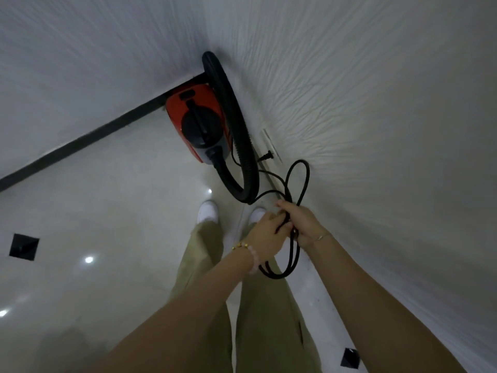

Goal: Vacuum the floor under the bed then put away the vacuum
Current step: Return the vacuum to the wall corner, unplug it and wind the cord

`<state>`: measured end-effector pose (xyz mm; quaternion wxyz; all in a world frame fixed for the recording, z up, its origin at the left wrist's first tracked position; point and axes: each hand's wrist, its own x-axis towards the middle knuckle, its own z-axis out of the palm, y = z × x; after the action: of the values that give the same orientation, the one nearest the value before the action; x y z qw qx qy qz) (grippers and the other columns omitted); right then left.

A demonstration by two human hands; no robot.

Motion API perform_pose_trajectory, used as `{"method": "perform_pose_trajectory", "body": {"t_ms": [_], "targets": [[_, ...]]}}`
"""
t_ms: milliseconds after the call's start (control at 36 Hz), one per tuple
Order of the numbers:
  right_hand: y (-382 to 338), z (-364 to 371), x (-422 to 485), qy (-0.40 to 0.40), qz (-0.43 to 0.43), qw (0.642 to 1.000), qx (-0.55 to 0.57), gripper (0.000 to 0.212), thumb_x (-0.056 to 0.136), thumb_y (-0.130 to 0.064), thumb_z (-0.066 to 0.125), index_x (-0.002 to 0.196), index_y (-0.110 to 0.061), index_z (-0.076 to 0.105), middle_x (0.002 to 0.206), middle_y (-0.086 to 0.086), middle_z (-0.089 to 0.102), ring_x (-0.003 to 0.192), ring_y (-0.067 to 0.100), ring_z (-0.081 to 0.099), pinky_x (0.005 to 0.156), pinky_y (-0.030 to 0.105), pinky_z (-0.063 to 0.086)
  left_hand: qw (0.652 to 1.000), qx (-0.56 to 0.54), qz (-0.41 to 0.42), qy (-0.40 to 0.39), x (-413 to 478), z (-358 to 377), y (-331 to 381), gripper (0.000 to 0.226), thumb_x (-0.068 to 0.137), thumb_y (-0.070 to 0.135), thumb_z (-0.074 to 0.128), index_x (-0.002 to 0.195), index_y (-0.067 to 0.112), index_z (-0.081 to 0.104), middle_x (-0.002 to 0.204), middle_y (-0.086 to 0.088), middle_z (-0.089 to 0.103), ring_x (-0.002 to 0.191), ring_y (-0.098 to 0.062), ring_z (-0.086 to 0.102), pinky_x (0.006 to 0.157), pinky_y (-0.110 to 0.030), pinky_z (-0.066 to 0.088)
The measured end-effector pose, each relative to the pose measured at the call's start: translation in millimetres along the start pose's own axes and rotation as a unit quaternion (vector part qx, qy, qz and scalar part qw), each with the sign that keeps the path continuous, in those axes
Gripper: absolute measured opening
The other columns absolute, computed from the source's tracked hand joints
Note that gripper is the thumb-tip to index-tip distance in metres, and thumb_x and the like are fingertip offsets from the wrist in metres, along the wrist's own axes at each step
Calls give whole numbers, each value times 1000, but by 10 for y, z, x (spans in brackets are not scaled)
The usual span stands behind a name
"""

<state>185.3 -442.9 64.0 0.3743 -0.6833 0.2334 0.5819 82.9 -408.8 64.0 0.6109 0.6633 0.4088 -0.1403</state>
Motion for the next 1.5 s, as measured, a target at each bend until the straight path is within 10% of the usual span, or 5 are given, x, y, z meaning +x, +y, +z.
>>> {"method": "perform_pose_trajectory", "body": {"t_ms": [417,556,861,1167,1500], "targets": [[251,-224,198,-9,-64,998,-22,16,95,-22,55,92,-10,64,55,-3,47,46,5,43,53,20,39,960,-227,-161,-8,779,-144,-24,44,100,20,37,142,8,38,146,-13,41,133,-25,40,114,-35,29],[335,-312,352,10,-101,994,-31,18,95,-26,56,91,-9,64,56,-2,42,49,7,38,53,21,37,965,-225,-133,-15,1045,-45,-143,54,98,-4,31,148,6,13,125,-2,45,86,7,51,72,3,38],[318,-395,507,-152,-121,981,-16,24,92,-29,49,83,-11,62,46,-7,37,41,4,33,44,15,30,991,89,-88,52,1372,-113,-929,90,78,3,68,149,29,17,157,-12,5,144,-32,11,117,-43,22],[120,-66,819,-27,-211,970,-116,28,99,-28,47,75,-17,59,55,-6,44,50,3,41,57,16,37,976,-70,-86,187,1582,-464,-841,38,91,15,55,53,14,47,55,1,46,60,-15,47,44,-16,31],[-422,767,1351,-28,-288,928,-233,29,102,-21,40,74,-17,49,64,0,49,55,1,47,54,5,40,855,-461,-104,213,1760,-1030,-672,35,71,15,72,46,23,49,47,6,42,53,-11,38,58,-27,32]]}}
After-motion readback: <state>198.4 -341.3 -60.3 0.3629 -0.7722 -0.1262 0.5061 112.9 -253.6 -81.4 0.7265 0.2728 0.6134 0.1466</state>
